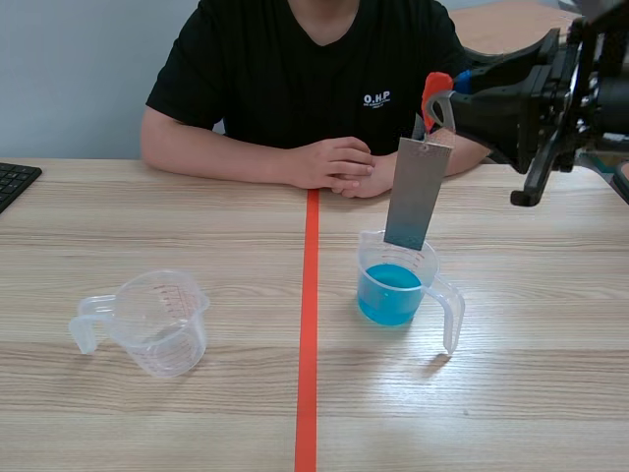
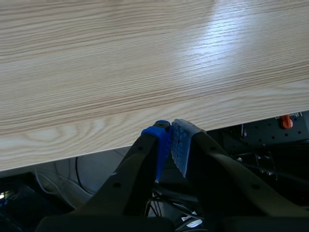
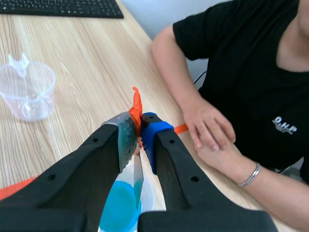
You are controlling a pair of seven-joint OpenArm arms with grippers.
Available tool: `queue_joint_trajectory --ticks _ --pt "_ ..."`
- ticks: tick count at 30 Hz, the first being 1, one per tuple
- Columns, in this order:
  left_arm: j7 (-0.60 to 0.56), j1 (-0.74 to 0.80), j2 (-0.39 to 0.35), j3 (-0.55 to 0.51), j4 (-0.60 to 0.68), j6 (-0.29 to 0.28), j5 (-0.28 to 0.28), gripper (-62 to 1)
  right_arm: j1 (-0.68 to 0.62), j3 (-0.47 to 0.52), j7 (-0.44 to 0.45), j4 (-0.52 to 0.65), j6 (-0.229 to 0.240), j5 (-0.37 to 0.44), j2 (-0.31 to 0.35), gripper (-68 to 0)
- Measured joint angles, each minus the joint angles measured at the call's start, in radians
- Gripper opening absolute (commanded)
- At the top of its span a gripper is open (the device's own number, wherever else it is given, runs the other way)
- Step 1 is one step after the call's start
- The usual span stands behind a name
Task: Do the redox reaction experiment.
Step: 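Lower the plate into the blue solution, then hold the plate still in the solution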
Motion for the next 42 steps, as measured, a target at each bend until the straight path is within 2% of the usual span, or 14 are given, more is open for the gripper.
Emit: queue_joint_trajectory --ticks 10,27,42 --pt "0.0 -0.003 0.0 0.0 0.0 0.0 0.0 -56.3 -0.002 -0.034 0.008 -0.036 0.0 -0.046 -0.047 -65.8" --pt "0.0 -0.003 0.0 0.0 0.0 0.0 0.0 -56.3 0.002 -0.109 0.099 -0.188 -0.002 -0.226 -0.14 -65.8" --pt "0.0 -0.003 0.0 0.0 0.0 0.0 0.0 -56.3 0.013 -0.125 0.123 -0.199 -0.002 -0.254 -0.14 -65.8"
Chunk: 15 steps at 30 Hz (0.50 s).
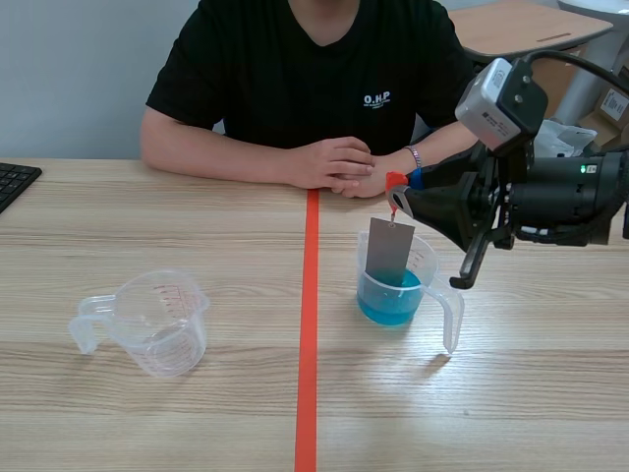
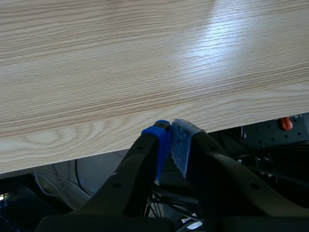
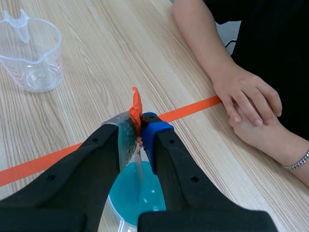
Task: Do the redox reaction experiment.
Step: 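Hold the plate still in the solution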
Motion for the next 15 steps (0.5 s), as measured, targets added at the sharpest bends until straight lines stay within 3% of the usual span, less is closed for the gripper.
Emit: queue_joint_trajectory --ticks 15 --pt "0.032 0.0 0.0 0.0 0.0 0.0 0.0 -56.3 0.0 0.0 0.0 0.0 0.0 0.0 0.0 -65.8"
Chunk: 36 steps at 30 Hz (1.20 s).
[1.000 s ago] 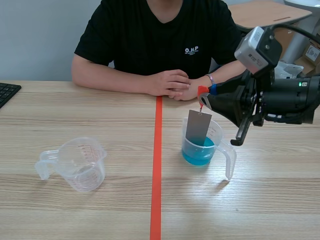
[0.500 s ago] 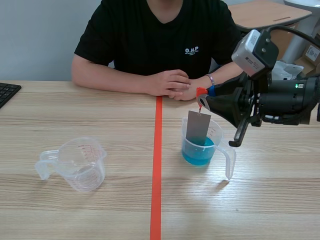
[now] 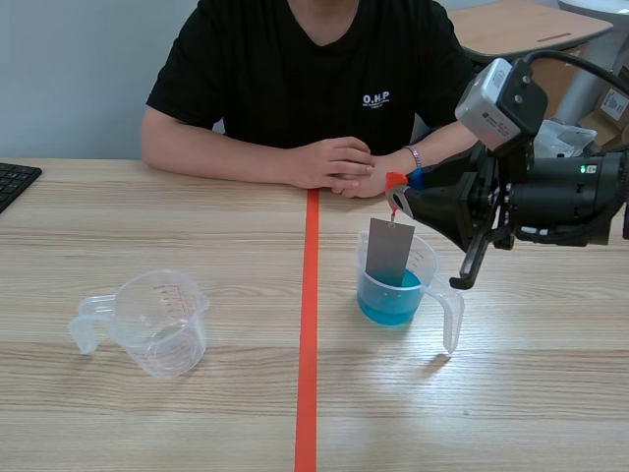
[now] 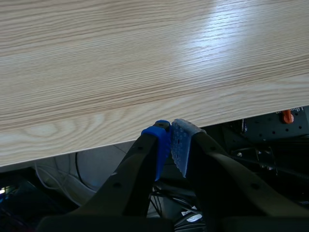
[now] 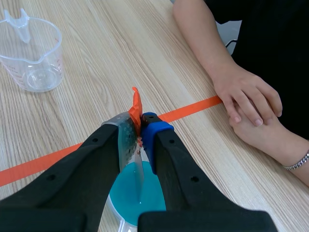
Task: Do the redox reaction experiment.
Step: 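Hold the plate still in the solution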
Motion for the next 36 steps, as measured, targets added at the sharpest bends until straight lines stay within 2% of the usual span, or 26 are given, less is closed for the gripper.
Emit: queue_joint_trajectory --ticks 23,36 --pt "0.0 0.0 0.0 0.0 0.0 0.0 0.0 -56.3 0.0 0.0 0.0 0.0 0.0 0.0 0.003 -65.8" --pt "-0.003 0.0 0.0 0.0 0.0 0.0 0.0 -56.3 -0.001 0.02 -0.021 0.069 0.002 0.074 0.074 -65.8"
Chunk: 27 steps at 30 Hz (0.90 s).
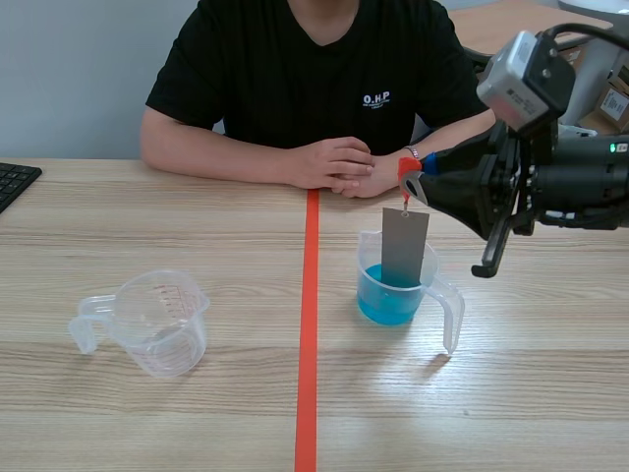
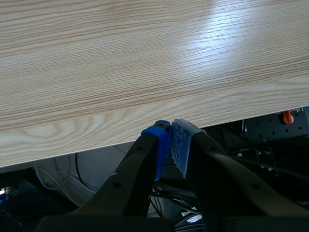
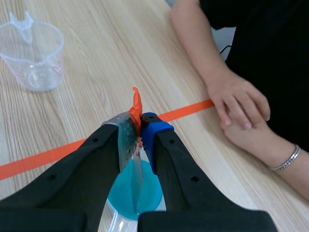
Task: Do the redox reaction experiment.
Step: 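Hold the plate still in the solution, then raise the plate and point at it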
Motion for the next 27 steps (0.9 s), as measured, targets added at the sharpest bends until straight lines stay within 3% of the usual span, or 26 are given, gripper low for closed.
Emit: queue_joint_trajectory --ticks 11,27 --pt "0.0 0.0 0.0 0.0 0.0 0.0 0.0 -56.3 0.0 0.068 -0.004 0.071 0.0 0.051 0.03 -65.8" --pt "0.0 0.0 0.0 0.0 0.0 0.0 0.0 -56.3 0.0 0.095 -0.046 0.193 0.0 0.229 0.136 -65.8"
